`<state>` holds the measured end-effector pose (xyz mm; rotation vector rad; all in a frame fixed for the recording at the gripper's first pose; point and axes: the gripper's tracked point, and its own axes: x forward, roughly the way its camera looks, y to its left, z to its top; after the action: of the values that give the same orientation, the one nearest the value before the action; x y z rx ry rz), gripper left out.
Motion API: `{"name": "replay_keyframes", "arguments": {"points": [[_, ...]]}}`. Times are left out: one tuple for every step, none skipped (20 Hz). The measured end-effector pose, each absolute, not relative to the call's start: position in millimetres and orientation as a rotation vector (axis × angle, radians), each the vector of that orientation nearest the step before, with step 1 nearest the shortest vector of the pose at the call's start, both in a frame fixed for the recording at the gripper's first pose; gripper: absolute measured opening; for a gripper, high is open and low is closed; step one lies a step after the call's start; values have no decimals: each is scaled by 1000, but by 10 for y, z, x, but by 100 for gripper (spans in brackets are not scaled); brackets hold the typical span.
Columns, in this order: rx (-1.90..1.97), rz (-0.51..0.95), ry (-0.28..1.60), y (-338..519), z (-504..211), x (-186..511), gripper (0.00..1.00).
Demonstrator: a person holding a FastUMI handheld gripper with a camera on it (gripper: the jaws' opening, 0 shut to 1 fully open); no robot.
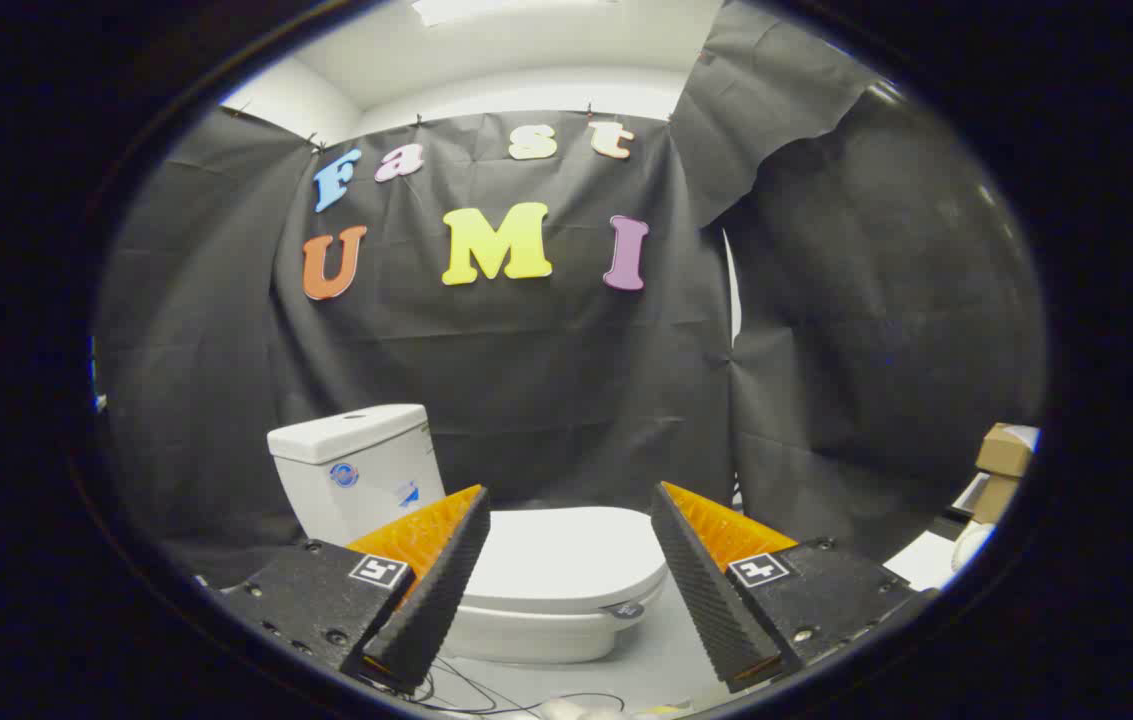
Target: Open the toilet lid.
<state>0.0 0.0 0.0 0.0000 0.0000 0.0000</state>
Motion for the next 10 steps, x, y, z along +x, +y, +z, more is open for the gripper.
{"name": "replay_keyframes", "arguments": {"points": [[-2, 2, 2, 26, -8, 4, 100], [-9, 7, 7, 74, -40, 4, 100], [-19, 10, 11, 106, -60, 6, 100], [-31, 12, 7, 135, -65, 0, 100], [-40, 11, 6, 150, -71, 7, 100], [-40, 14, 12, 173, -102, 11, 100], [-32, 24, 17, 203, -110, 11, 100], [-24, 29, 22, 229, -125, 11, 100], [-23, 31, 23, 231, -124, 10, 100], [-24, 30, 22, 238, -121, -2, 100]]}}
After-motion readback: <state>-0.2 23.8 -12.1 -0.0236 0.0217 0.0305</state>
